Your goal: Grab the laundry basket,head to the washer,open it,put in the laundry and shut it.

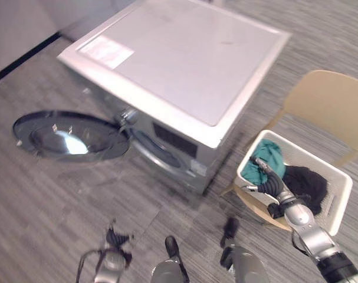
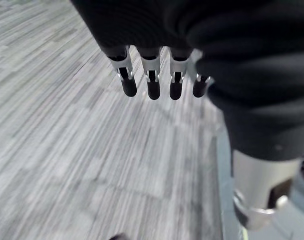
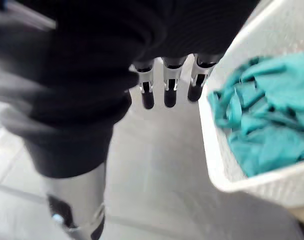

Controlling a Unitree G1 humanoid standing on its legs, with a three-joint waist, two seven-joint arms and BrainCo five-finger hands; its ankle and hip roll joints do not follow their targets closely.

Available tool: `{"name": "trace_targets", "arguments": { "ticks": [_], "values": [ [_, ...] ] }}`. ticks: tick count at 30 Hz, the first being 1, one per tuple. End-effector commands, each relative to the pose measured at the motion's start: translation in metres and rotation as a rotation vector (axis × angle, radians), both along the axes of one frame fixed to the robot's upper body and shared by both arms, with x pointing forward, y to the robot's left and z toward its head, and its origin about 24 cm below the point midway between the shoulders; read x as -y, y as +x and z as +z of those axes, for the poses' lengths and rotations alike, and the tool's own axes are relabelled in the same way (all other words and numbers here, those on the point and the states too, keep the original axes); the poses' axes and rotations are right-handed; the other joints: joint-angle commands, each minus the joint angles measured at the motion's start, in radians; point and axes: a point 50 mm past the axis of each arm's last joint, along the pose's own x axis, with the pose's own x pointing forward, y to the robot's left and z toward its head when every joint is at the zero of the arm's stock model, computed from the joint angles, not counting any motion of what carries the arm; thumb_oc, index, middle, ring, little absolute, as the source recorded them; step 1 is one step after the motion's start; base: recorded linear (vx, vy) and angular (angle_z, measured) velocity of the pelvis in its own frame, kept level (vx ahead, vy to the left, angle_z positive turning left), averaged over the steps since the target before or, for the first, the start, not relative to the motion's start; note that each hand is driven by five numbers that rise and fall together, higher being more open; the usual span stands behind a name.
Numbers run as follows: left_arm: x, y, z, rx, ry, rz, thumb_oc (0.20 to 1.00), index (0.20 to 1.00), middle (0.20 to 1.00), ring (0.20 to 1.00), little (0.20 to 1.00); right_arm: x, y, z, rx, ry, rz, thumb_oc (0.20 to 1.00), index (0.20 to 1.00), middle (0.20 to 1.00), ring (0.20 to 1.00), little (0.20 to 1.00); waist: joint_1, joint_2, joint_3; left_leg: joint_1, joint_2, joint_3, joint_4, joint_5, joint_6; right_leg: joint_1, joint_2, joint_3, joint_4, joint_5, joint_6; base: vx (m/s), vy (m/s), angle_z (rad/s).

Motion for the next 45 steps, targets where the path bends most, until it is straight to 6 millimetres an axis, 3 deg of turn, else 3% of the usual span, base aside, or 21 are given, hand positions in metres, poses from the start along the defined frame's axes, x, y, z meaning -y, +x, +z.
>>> {"name": "trace_targets", "arguments": {
  "ticks": [1, 4, 5, 9, 13, 18, 23, 24, 30, 34, 35, 36, 38, 45],
  "values": [
    [-0.001, 0.014, 0.002, 0.033, -0.035, 0.02, 1.0, 1.0, 1.0, 1.0, 1.0, 0.003, 0.005, 0.018, 0.055, -0.148, 0.079, 1.0, 1.0, 1.0, 1.0, 1.0, -0.057, -0.027, -0.033, -0.057, -0.095, -0.132, 0.098, -0.065, 0.042, 0.165, 0.057, 0.025, -0.358, 0.036, 0.061, 0.03, -0.058, -0.57],
    [-0.001, 0.014, 0.002, 0.033, -0.035, 0.021, 1.0, 1.0, 1.0, 1.0, 1.0, 0.003, 0.005, 0.018, 0.055, -0.148, 0.08, 1.0, 1.0, 1.0, 1.0, 1.0, -0.057, -0.025, -0.031, -0.06, -0.09, -0.131, 0.107, -0.07, 0.04, 0.167, 0.06, 0.026, -0.36, 0.036, 0.06, 0.04, -0.072, -0.33],
    [0.021, 0.02, -0.001, 0.049, -0.096, -0.031, 1.0, 1.0, 1.0, 1.0, 1.0, -0.002, 0.024, 0.023, 0.078, -0.276, 0.119, 1.0, 1.0, 1.0, 1.0, 1.0, -0.012, -0.045, -0.01, -0.195, -0.156, -0.341, 0.152, -0.035, 0.053, 0.199, 0.084, 0.123, -0.402, 0.042, 0.041, 0.13, -0.138, -0.22],
    [0.025, 0.026, 0.001, 0.071, -0.108, -0.045, 1.0, 1.0, 1.0, 1.0, 1.0, -0.001, 0.035, 0.02, 0.06, -0.362, 0.118, 1.0, 1.0, 1.0, 1.0, 1.0, 0.023, -0.027, -0.002, -0.26, -0.202, -0.45, 0.019, 0.064, 0.036, 0.212, 0.115, 0.188, -0.407, 0.044, 0.048, 0.14, 0.011, -1.32],
    [0.023, 0.021, -0.002, 0.043, -0.104, -0.048, 1.0, 1.0, 1.0, 1.0, 1.0, 0.0, 0.037, 0.013, 0.035, -0.429, 0.136, 1.0, 1.0, 1.0, 1.0, 1.0, 0.029, -0.017, -0.021, -0.21, -0.205, -0.462, -0.048, 0.063, 0.047, 0.223, 0.129, 0.213, -0.408, 0.032, 0.051, 0.13, 0.063, -0.73],
    [0.014, 0.017, -0.002, 0.026, -0.068, -0.052, 1.0, 1.0, 1.0, 1.0, 1.0, -0.001, 0.049, 0.016, 0.05, -0.591, 0.163, 1.0, 1.0, 1.0, 1.0, 1.0, 0.04, -0.013, -0.033, -0.162, -0.224, -0.438, -0.095, 0.059, 0.072, 0.221, 0.111, 0.247, -0.388, 0.019, 0.057, 0.15, 0.177, -0.46],
    [0.008, 0.041, 0.011, 0.122, -0.042, -0.04, 1.0, 1.0, 1.0, 1.0, 1.0, -0.009, 0.087, 0.044, 0.144, -0.706, 0.135, 1.0, 1.0, 1.0, 1.0, 1.0, 0.072, 0.007, 0.015, -0.241, -0.243, -0.433, -0.123, 0.08, 0.088, 0.085, 0.087, 0.25, -0.348, 0.045, 0.073, -0.03, 0.141, 0.06],
    [0.008, 0.042, 0.011, 0.123, -0.042, -0.039, 1.0, 1.0, 1.0, 1.0, 1.0, -0.009, 0.087, 0.044, 0.145, -0.706, 0.135, 1.0, 1.0, 1.0, 1.0, 1.0, 0.071, 0.007, 0.014, -0.243, -0.242, -0.433, -0.122, 0.08, 0.088, 0.082, 0.087, 0.25, -0.346, 0.045, 0.073, -0.07, 0.068, 0.15],
    [0.004, 0.066, 0.024, 0.213, -0.037, -0.021, 1.0, 1.0, 1.0, 1.0, 1.0, 0.001, 0.127, 0.074, 0.136, -0.83, 0.02, 1.0, 1.0, 1.0, 1.0, 1.0, 0.134, 0.016, 0.103, -0.392, -0.256, -0.473, -0.093, 0.12, 0.085, -0.068, 0.077, 0.222, -0.28, 0.058, 0.065, -0.07, 0.013, 0.25],
    [0.007, 0.084, 0.033, 0.258, -0.033, -0.042, 1.0, 1.0, 1.0, 1.0, 1.0, -0.001, 0.132, 0.06, 0.051, -0.85, -0.012, 1.0, 1.0, 1.0, 1.0, 1.0, 0.161, 0.015, 0.143, -0.45, -0.262, -0.496, -0.055, 0.122, 0.082, -0.113, 0.083, 0.207, -0.253, 0.051, 0.06, -0.07, -0.07, 0.31],
    [0.007, 0.086, 0.034, 0.264, -0.032, -0.044, 1.0, 1.0, 1.0, 1.0, 1.0, -0.003, 0.131, 0.056, 0.039, -0.842, -0.011, 0.887, 0.887, 0.887, 0.887, 0.887, 0.164, 0.015, 0.147, -0.451, -0.262, -0.498, -0.053, 0.121, 0.083, -0.115, 0.084, 0.204, -0.253, 0.05, 0.058, -0.05, -0.076, 0.32],
    [0.008, 0.087, 0.035, 0.266, -0.031, -0.045, 1.0, 1.0, 1.0, 1.0, 1.0, -0.006, 0.129, 0.052, 0.028, -0.829, -0.003, 0.2, 0.2, 0.2, 0.2, 0.2, 0.166, 0.014, 0.15, -0.453, -0.262, -0.501, -0.049, 0.12, 0.083, -0.114, 0.085, 0.203, -0.254, 0.05, 0.058, -0.03, -0.067, 0.17],
    [0.009, 0.087, 0.035, 0.266, -0.035, -0.04, 1.0, 1.0, 1.0, 1.0, 1.0, -0.015, 0.125, 0.048, 0.047, -0.727, 0.005, 0.2, 0.2, 0.2, 0.2, 0.2, 0.162, 0.006, 0.151, -0.439, -0.258, -0.504, -0.054, 0.117, 0.082, -0.1, 0.088, 0.204, -0.266, 0.051, 0.058, -0.04, -0.073, -0.01],
    [0.014, 0.082, 0.032, 0.263, -0.069, -0.025, 1.0, 1.0, 1.0, 1.0, 1.0, -0.011, 0.108, 0.067, 0.19, -0.469, -0.037, 0.2, 0.2, 0.2, 0.2, 0.2, 0.128, -0.003, 0.122, -0.359, -0.249, -0.493, -0.104, 0.115, 0.08, -0.037, 0.091, 0.208, -0.292, 0.048, 0.061, 0.01, -0.014, -0.08]
  ]
}}
